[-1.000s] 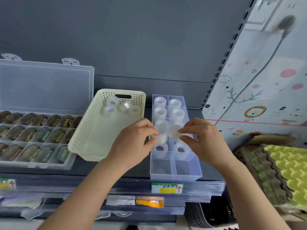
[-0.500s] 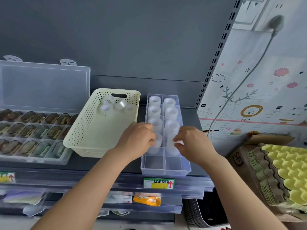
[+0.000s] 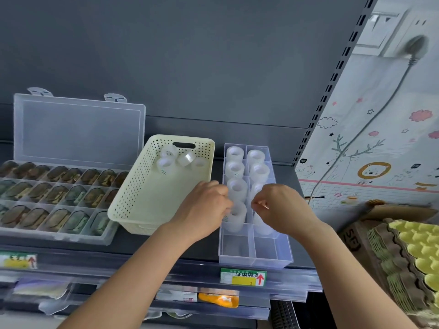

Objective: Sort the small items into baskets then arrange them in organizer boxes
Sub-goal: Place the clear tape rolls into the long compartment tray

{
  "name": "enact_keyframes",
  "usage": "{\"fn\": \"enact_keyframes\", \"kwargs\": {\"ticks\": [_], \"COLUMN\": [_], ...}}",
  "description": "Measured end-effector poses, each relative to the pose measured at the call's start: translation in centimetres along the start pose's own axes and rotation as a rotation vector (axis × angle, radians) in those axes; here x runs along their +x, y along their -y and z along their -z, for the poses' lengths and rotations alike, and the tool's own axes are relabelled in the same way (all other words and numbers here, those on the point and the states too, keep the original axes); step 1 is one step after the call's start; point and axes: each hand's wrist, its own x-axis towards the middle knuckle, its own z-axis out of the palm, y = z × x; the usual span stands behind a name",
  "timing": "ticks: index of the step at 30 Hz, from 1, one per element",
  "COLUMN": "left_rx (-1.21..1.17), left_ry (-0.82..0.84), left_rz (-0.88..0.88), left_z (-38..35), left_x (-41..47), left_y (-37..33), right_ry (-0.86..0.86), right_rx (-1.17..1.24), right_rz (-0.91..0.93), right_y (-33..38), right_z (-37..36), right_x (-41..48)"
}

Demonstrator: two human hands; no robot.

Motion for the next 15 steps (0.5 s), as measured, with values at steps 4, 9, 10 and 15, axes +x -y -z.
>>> {"fn": "enact_keyframes", "kwargs": {"ticks": [4, 9, 10, 15], "left_rx": [0.009, 0.192, 0.225, 0.287], "left_ry": [-0.050, 0.191, 0.243, 0.370], "left_rz": [0.158, 0.445, 0.480, 0.536], "left_z": [2.4, 2.9, 2.7, 1.5], "left_x": [-0.2, -0.4, -0.3, 0.1], "left_y": [2.3, 7.6, 8.6, 12.4], "right_ry": [-0.094, -0.112, -0.089, 0.020], "right_rx": [0.096, 0.089, 0.069, -0.147], "right_rz": [0.099, 0.183, 0.191, 0.237], "right_y": [2.7, 5.8, 6.4, 9.0], "right_z": [0.4, -0.4, -0.6, -2.4], "right_x": [2.5, 7.8, 8.9, 14.3]}}
